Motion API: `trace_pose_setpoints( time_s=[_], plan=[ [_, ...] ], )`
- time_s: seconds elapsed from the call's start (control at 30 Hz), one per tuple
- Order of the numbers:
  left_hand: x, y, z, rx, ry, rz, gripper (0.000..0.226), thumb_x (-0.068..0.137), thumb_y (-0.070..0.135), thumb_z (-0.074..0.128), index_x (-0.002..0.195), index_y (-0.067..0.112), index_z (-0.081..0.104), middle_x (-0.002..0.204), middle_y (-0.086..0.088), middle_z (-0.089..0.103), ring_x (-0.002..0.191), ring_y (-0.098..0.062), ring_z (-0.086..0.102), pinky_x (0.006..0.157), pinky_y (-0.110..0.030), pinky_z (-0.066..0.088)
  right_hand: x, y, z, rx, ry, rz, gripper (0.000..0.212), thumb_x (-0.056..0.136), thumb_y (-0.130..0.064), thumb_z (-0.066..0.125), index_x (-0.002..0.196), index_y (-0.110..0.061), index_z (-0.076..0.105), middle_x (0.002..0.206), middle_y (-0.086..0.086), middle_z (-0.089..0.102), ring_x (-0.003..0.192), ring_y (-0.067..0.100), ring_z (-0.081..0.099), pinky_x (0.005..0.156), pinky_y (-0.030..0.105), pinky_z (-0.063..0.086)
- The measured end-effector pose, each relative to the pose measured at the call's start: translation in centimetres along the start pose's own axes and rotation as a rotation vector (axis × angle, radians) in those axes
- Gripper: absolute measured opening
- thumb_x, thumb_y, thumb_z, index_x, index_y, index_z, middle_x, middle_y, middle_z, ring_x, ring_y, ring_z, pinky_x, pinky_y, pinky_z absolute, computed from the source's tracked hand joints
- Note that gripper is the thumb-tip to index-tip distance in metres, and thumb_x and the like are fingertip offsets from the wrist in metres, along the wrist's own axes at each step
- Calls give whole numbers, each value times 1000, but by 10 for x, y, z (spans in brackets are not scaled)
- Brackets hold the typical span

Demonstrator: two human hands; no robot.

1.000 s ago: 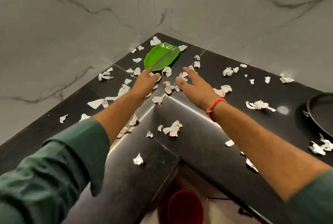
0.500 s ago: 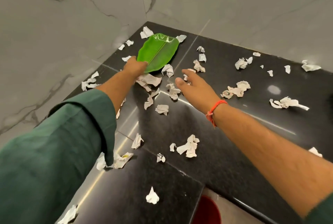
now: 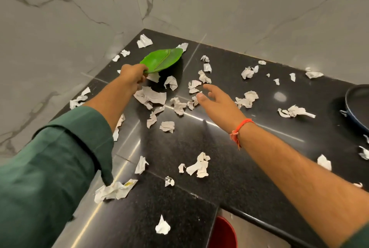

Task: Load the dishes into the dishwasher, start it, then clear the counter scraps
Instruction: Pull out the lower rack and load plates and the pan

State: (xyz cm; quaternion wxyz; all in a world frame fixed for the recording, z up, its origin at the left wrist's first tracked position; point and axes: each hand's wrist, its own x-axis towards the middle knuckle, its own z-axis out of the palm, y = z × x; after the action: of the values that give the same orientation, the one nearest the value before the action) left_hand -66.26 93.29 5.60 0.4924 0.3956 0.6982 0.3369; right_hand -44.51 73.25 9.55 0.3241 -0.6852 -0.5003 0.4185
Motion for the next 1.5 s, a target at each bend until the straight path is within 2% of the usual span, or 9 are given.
trace_pose_setpoints(
  time_s=[0.3, 0.4, 0.5, 0.63, 0.73, 0.97, 1.2, 1.33, 1.5],
  plan=[
    [-159, -8, 30, -71, -255, 214, 22, 92, 14, 66, 72, 17, 58, 51, 8, 45, 43, -6, 41, 44, -20, 28, -32, 12, -46, 390, 119, 172, 63, 99, -46, 57, 151, -16, 38, 129, 2, 58, 124, 23, 58, 106, 43, 47],
    [-230, -25, 63, -54, -395, 262, 28, 97, 12, 61, 70, 17, 53, 52, 8, 42, 43, -3, 40, 45, -15, 32, -58, 33, -75, 562, 202, 205, 42, 99, -42, 58, 131, -15, 54, 116, 4, 65, 106, 23, 66, 86, 43, 57],
    [-303, -50, 100, -59, -554, 280, 32, 99, 10, 58, 69, 17, 53, 51, 10, 45, 45, -3, 41, 46, -15, 34, -102, 66, -111, 726, 340, 184, 25, 101, -24, 57, 123, -14, 63, 120, 9, 71, 106, 25, 70, 90, 44, 58],
    [-384, -78, 144, 43, -812, 268, 7, 97, 11, 63, 92, 6, 62, 63, 3, 67, 50, -4, 59, 50, -15, 41, -186, 113, -166, 842, 467, 253, 19, 100, -5, 53, 111, -12, 67, 112, 14, 73, 97, 29, 70, 74, 34, 59],
    [-438, -84, 171, 179, -976, 262, 26, 92, 24, 71, 109, 6, 63, 83, -2, 75, 69, -10, 70, 59, -20, 47, -259, 152, -204, 777, 525, 252, 23, 97, 3, 52, 110, -7, 69, 94, 8, 73, 83, 21, 70, 75, 34, 59],
    [-572, -76, 247, 401, -1129, 388, 30, 100, 23, 61, 129, 23, 59, 112, -7, 75, 100, -24, 73, 80, -29, 49, -458, 247, -275, 669, 489, 203, 18, 100, -4, 55, 109, -13, 68, 107, 8, 75, 90, 14, 72, 80, 27, 60],
    [-714, -143, 352, 623, -1465, 468, 40, 95, -1, 62, 133, 4, 51, 82, -2, 72, 60, -3, 66, 51, -16, 49, -656, 335, -288, 847, 558, 279, 22, 99, -2, 55, 118, -2, 65, 104, 12, 76, 84, 18, 74, 72, 28, 60],
    [-791, -198, 407, 805, -1702, 599, 62, 76, 25, 85, 130, 9, 59, 106, -4, 75, 85, -5, 72, 78, -24, 59, -744, 384, -269, 969, 556, 321, 30, 98, -6, 58, 128, 0, 61, 119, 20, 70, 89, 21, 73, 75, 30, 61],
    [-855, -259, 463, 975, -1929, 621, 23, 91, -3, 69, 102, 17, 67, 80, 12, 76, 75, 2, 71, 67, -17, 55, -806, 419, -248, 1091, 714, 394, 39, 96, -8, 63, 133, 0, 57, 123, 23, 68, 98, 31, 71, 79, 35, 62]
  ],
)
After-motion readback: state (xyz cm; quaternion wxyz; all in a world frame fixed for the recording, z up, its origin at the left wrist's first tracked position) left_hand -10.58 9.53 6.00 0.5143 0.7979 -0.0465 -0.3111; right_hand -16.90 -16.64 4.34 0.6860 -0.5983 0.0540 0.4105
